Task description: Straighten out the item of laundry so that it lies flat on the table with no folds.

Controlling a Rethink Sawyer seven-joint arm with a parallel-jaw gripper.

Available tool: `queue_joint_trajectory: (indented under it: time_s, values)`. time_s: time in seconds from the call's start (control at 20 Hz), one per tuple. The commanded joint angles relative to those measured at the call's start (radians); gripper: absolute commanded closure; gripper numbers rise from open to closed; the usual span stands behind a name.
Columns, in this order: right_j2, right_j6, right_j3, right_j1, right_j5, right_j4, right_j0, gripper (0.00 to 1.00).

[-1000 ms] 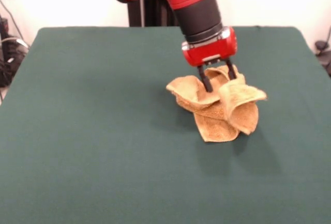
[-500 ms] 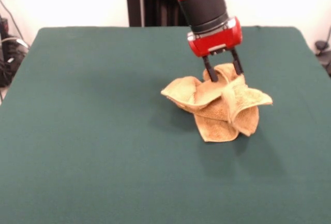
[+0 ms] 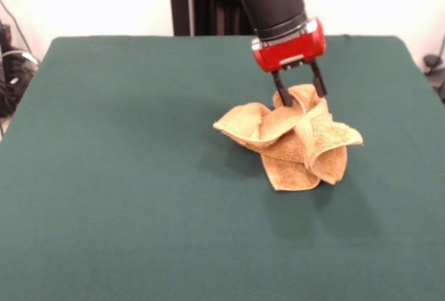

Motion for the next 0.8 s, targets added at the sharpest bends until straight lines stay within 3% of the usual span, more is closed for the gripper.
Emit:
queue_joint_trajectory:
  time_s: [0.05, 0.5, 0.8]
  values:
    - [0.094, 0.249, -0.004, 0.032, 0.012, 0.077, 0.029, 0.0]
    - [0.113, 0.266, -0.008, 0.026, 0.017, 0.101, 0.023, 0.0]
    - [0.11, 0.278, -0.022, 0.07, -0.054, 0.103, 0.045, 0.0]
